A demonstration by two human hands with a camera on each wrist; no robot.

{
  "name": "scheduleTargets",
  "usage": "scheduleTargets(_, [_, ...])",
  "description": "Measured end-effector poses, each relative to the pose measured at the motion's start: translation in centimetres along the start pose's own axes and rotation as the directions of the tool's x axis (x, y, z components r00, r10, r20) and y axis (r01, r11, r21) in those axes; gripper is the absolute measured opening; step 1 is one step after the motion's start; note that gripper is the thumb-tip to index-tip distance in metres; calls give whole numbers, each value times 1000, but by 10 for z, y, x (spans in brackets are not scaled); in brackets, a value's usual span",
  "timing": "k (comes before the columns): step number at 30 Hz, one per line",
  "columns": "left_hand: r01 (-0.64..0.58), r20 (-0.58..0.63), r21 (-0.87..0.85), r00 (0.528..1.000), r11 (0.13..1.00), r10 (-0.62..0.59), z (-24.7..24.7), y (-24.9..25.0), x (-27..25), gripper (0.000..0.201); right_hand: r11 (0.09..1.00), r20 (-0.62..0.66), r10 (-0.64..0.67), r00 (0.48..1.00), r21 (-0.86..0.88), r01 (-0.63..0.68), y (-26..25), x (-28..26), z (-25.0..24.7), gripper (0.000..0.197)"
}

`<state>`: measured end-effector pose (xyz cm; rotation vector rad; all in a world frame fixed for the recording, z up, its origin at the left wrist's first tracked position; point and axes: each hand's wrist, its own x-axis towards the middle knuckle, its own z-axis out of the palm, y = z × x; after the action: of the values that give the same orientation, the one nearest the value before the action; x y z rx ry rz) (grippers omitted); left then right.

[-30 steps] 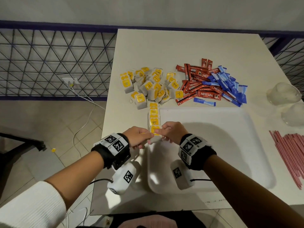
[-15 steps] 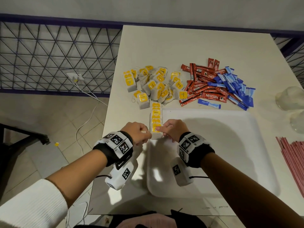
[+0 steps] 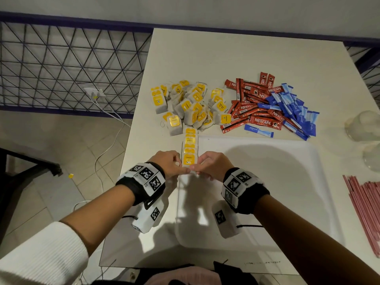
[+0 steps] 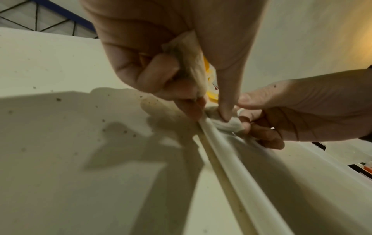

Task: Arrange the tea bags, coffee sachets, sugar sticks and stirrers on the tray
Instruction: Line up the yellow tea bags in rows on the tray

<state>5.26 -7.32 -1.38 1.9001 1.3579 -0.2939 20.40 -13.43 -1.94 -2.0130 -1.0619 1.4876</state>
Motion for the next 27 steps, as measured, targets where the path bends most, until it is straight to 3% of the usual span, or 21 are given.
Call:
scheduleTargets(9, [7,1,-24,1000,1000,-7,-2,1,-2,30,1000,-10,-14,1000,-6,14,-1,-2,-2,20])
scheduleTargets(14, [59,11,-285,998,957,-59,-7,6,-12,43,1000,-19,4,1000,14,-4,-1,-6,-3,25])
scheduleTargets(19, [210,209,-564,972,799,-107,-17,7,-22,54,996,-98,-50,994,64,57,-3,-15,-7,30])
scheduleTargets(23, [224,275,-635,960,739,-55,-22,6,-26,51,989,-95,-119,988,72,126,-12,-26,-8,23])
scheduleTargets(27, [226,310,-764,950,604,36,-27,9,-32,47,971,-8,-186,982,150,185,-26,-37,-1,14])
